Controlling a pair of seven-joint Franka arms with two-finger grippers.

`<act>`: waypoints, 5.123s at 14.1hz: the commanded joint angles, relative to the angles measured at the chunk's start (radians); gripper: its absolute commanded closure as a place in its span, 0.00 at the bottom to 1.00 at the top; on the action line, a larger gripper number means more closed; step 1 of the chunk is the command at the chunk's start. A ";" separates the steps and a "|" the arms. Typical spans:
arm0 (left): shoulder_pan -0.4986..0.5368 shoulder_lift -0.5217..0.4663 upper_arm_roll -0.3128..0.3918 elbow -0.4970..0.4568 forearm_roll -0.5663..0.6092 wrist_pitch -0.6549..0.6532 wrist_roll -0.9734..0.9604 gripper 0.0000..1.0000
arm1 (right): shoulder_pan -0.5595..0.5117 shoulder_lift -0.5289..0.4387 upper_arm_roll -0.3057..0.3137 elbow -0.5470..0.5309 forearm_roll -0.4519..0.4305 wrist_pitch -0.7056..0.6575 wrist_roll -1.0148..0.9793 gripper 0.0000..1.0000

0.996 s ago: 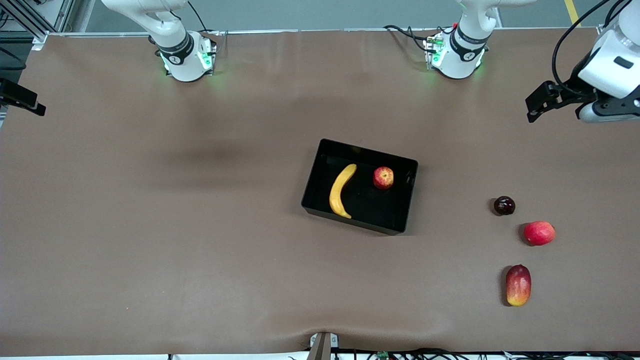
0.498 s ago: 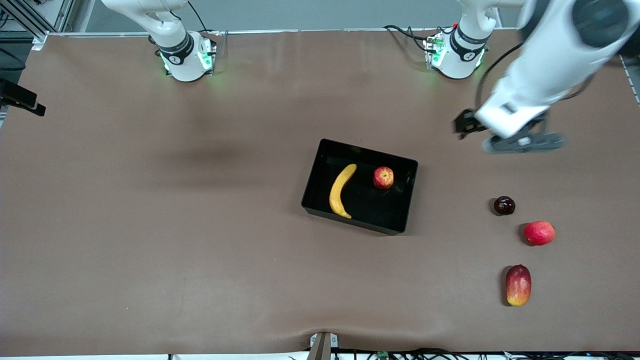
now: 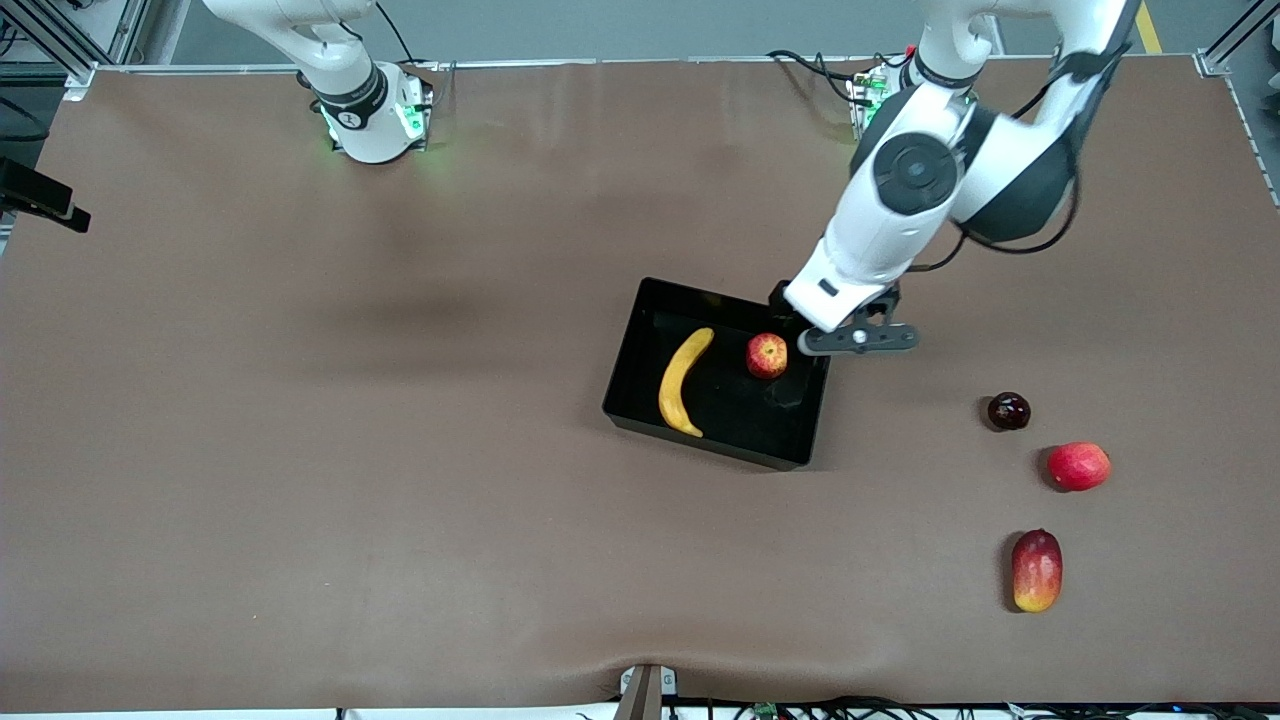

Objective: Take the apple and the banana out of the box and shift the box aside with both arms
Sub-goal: 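Move the left gripper over the red-yellow apple in the black tray, then lower the left gripper and grasp the red-yellow apple, then lift the apple out of the tray and carry it beside the plum, then lower the apple onto the table and open the left gripper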

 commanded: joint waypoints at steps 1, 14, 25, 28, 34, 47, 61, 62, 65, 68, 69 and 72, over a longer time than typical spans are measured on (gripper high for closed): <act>-0.038 0.055 -0.003 -0.025 0.060 0.070 -0.071 0.00 | -0.025 0.003 0.014 0.007 0.020 -0.006 0.003 0.00; -0.060 0.331 0.000 -0.033 0.140 0.256 -0.210 0.00 | -0.028 0.004 0.014 0.007 0.025 -0.006 0.003 0.00; -0.061 0.299 -0.001 0.147 0.140 0.116 -0.201 1.00 | -0.028 0.004 0.014 0.009 0.025 -0.006 0.003 0.00; -0.044 0.258 -0.001 0.244 0.140 0.011 -0.191 1.00 | -0.029 0.004 0.014 0.009 0.025 -0.006 0.003 0.00; 0.127 0.187 0.016 0.237 0.143 -0.022 0.034 1.00 | -0.029 0.004 0.014 0.007 0.025 -0.006 0.003 0.00; 0.331 0.331 0.016 0.013 0.311 0.256 0.117 1.00 | -0.087 0.021 0.019 0.028 0.112 -0.003 0.001 0.00; 0.391 0.392 0.017 0.025 0.328 0.316 0.114 1.00 | -0.023 0.026 0.022 0.056 0.034 -0.004 0.004 0.00; 0.391 0.393 0.017 0.027 0.328 0.317 0.114 1.00 | -0.023 0.026 0.022 0.056 0.036 -0.004 0.004 0.00; 0.391 0.405 0.019 0.041 0.328 0.318 0.115 0.47 | -0.025 0.026 0.021 0.056 0.040 -0.003 0.003 0.00; 0.408 0.387 0.016 0.045 0.331 0.319 0.118 0.00 | -0.025 0.024 0.021 0.056 0.042 -0.003 0.003 0.00; 0.408 0.370 0.011 0.047 0.330 0.311 0.112 0.00 | -0.026 0.026 0.021 0.056 0.042 -0.003 0.003 0.00; 0.398 0.328 -0.024 0.068 0.324 0.261 0.109 0.00 | -0.031 0.026 0.021 0.053 0.043 -0.006 0.003 0.00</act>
